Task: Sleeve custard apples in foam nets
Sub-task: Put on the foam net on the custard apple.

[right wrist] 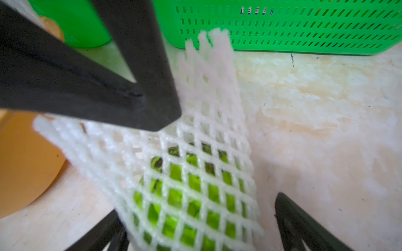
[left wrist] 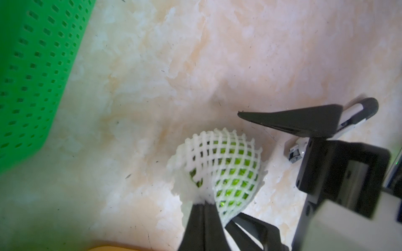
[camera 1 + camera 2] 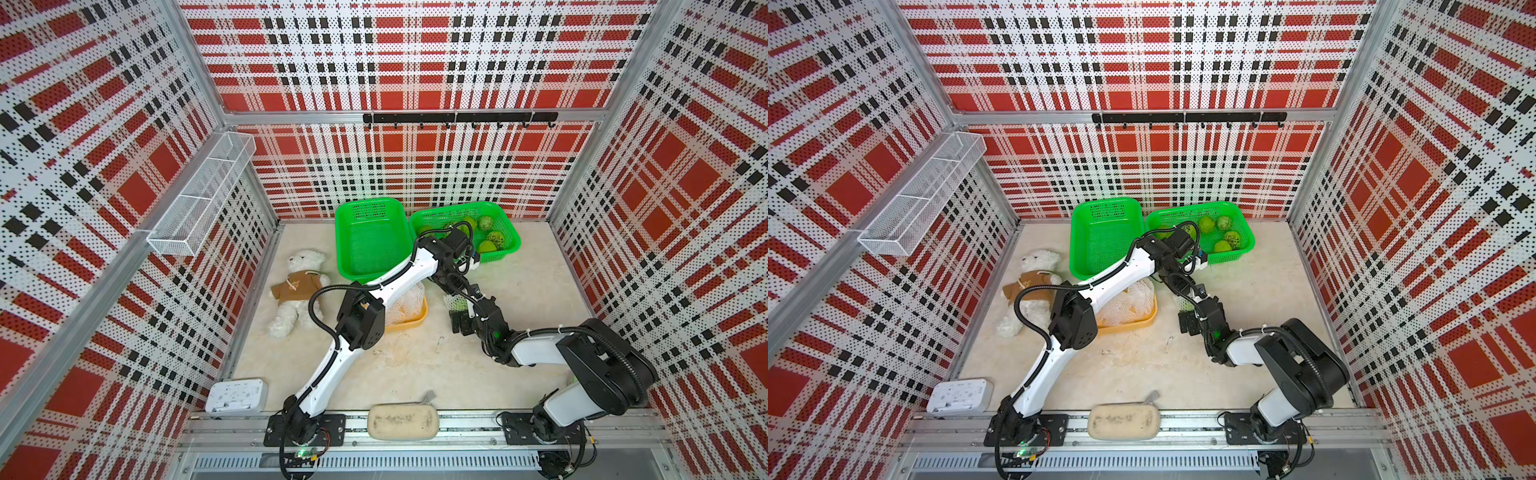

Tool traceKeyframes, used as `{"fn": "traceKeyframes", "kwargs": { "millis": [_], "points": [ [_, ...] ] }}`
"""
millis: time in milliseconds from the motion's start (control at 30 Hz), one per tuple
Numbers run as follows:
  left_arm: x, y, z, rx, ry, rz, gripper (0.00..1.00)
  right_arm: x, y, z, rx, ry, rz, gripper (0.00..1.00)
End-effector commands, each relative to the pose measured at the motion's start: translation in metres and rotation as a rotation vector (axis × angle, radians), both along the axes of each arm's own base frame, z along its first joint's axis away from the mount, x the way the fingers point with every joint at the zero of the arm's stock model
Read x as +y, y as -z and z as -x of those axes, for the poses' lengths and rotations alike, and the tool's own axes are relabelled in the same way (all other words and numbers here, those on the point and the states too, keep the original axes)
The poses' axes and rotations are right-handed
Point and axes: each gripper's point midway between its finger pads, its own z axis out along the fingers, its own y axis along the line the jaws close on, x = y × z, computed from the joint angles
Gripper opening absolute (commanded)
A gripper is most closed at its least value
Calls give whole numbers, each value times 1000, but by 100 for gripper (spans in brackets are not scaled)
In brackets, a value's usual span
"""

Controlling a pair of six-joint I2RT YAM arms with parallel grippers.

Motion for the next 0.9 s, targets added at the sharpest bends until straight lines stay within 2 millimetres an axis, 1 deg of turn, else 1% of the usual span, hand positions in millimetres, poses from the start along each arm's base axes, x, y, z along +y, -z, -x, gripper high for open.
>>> {"fn": "traceKeyframes", "kwargs": {
  "millis": [0,167,267,367,467,600,667,867],
  "points": [
    [-34,5,46,70,145,47,0,23,-36,-8,-127,-92,-9,100],
    [-42,4,51,71,158,60,0,19,-43,-4,-123,-80,1,100],
    [-49,2,55,72,170,75,0,19,-42,2,-108,-73,18,100],
    [-54,5,58,77,180,76,0,20,-41,12,-126,-72,35,100],
    [-55,10,60,85,182,70,0,19,-41,17,-142,-77,16,100],
    [-55,12,60,78,179,59,0,17,-52,26,-219,-94,-56,100],
    [-55,14,59,73,177,53,0,18,-51,31,-231,-117,-70,100],
    [-55,18,60,71,178,41,0,19,-49,28,-269,-116,-78,100]
  ]
}}
